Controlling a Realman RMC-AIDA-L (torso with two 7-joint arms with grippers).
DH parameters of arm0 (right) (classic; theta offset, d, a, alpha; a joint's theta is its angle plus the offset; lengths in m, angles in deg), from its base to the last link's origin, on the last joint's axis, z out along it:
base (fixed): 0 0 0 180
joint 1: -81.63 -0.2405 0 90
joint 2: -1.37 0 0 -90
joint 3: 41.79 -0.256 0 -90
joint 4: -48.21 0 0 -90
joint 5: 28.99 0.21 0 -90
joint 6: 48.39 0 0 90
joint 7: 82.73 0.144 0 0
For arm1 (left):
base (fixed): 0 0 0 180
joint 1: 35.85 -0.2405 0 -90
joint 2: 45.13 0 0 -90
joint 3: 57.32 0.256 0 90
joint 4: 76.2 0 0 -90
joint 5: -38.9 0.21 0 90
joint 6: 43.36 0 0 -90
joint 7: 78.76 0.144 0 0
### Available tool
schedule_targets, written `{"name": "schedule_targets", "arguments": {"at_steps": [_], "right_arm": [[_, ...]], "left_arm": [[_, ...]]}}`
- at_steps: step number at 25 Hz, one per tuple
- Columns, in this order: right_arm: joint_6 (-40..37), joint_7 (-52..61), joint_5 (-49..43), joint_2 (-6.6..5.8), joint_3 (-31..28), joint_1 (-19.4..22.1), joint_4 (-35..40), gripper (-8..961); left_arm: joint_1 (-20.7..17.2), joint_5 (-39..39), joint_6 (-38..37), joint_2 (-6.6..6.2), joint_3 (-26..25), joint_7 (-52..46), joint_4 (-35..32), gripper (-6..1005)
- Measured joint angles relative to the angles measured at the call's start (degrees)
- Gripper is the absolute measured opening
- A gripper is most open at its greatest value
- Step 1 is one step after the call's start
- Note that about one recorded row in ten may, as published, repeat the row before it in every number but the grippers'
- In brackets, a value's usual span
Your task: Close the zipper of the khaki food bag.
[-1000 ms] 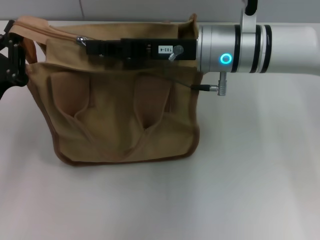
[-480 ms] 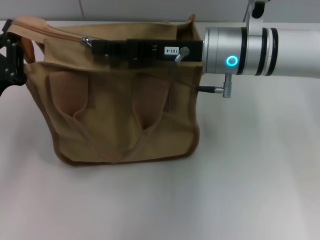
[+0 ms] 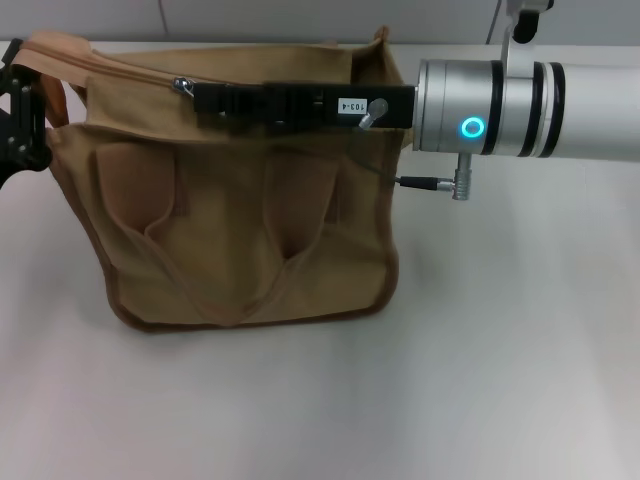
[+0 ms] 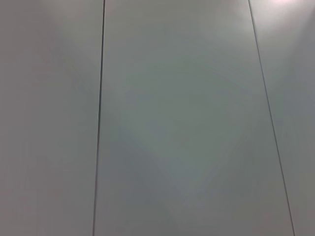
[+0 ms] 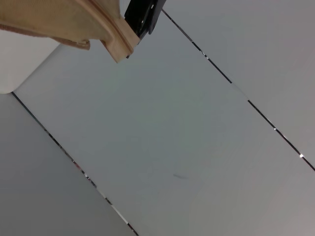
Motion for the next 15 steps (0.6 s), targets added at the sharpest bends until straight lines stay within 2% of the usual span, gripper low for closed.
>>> {"name": "schedule_targets", "arguments": {"at_steps": [6,15], "right_arm": [[-0.5,0.0,0.0,0.00,0.0,0.4,0.4,9],[-1.3,0.0,0.0,0.01,0.0,3.5,3.9,9]], "left_arm": [[0.0,0.0,0.1,-0.01,-0.1,0.0,0.0,38],[0.0,0.0,0.3,0.00,-0.1,0.0,0.0,39]]}}
